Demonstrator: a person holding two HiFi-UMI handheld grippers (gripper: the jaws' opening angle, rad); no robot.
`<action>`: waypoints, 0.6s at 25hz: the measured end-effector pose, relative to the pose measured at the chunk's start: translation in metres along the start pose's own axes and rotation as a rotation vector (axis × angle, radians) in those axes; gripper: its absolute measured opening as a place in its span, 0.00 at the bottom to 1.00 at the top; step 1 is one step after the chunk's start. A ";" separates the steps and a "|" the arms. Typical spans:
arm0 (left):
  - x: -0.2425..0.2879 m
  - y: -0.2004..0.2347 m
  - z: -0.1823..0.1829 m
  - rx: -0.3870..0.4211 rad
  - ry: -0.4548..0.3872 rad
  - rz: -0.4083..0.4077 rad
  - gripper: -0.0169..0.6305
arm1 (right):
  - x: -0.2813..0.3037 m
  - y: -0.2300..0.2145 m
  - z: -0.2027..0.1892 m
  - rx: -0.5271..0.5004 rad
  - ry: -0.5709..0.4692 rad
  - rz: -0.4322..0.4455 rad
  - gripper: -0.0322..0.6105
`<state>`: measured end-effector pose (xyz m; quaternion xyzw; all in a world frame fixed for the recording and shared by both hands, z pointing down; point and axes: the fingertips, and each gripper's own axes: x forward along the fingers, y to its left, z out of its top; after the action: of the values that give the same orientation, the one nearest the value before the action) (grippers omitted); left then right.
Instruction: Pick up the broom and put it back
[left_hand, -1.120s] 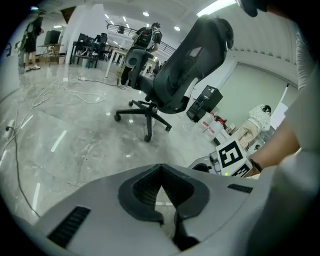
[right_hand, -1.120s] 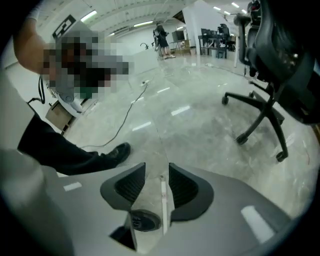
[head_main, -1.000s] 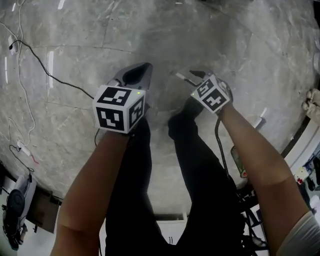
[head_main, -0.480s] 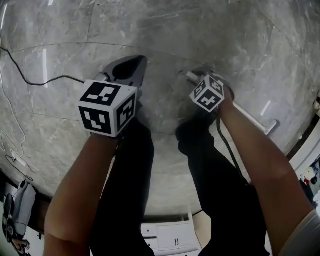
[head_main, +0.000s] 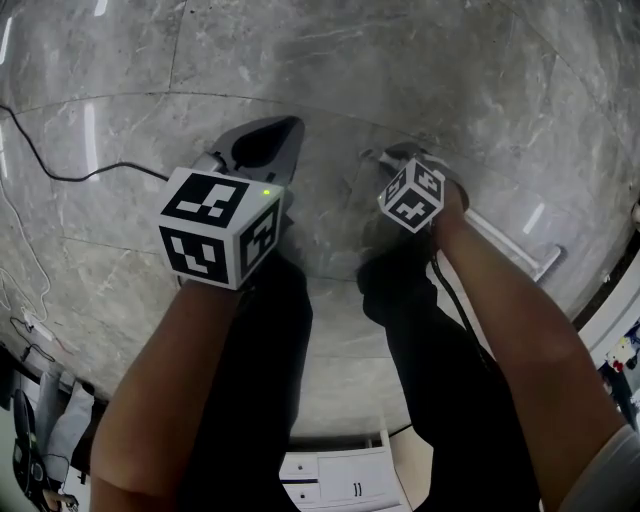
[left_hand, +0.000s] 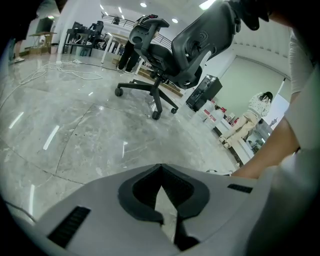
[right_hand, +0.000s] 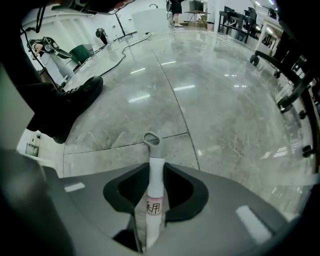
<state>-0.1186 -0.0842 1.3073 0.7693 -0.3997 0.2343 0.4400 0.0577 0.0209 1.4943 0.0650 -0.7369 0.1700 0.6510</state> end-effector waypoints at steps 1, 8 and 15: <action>0.000 -0.001 0.001 -0.003 -0.002 0.000 0.03 | -0.001 0.000 0.000 0.006 -0.004 -0.001 0.19; -0.033 -0.037 0.041 0.027 -0.024 -0.003 0.03 | -0.077 -0.008 0.014 0.035 -0.101 -0.058 0.18; -0.124 -0.118 0.166 0.081 -0.097 0.006 0.03 | -0.286 -0.029 0.062 0.086 -0.285 -0.159 0.18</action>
<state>-0.0910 -0.1421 1.0778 0.7958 -0.4130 0.2141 0.3877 0.0500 -0.0631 1.2124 0.1742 -0.8065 0.1384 0.5478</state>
